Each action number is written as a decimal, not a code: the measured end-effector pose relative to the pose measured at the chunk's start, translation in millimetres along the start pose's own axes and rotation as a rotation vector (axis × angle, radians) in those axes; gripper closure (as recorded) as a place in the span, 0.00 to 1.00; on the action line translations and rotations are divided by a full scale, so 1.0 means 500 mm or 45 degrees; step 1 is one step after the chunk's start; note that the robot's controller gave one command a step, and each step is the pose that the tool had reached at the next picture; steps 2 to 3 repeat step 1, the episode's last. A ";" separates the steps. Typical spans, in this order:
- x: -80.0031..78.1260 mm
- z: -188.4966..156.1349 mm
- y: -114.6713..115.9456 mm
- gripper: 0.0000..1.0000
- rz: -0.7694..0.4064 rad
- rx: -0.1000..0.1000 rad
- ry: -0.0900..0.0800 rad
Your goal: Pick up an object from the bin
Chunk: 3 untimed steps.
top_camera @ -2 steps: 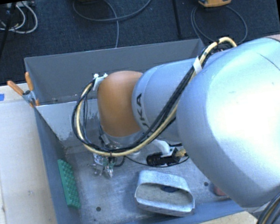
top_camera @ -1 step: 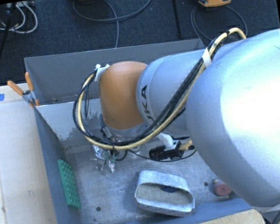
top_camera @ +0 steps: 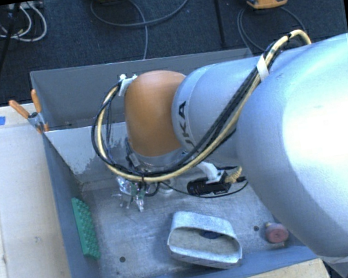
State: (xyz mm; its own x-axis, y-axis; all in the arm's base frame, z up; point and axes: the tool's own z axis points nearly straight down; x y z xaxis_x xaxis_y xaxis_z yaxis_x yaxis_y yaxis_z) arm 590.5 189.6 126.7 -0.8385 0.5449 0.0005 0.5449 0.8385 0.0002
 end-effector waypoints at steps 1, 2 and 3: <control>-0.002 -0.103 0.001 1.00 -0.002 -0.004 -0.003; -0.002 -0.103 0.001 1.00 -0.002 -0.004 -0.003; -0.002 -0.103 0.001 1.00 -0.002 -0.004 -0.003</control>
Offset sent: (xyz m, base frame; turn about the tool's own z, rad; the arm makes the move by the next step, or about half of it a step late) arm 0.0000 -0.0001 0.0490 0.0000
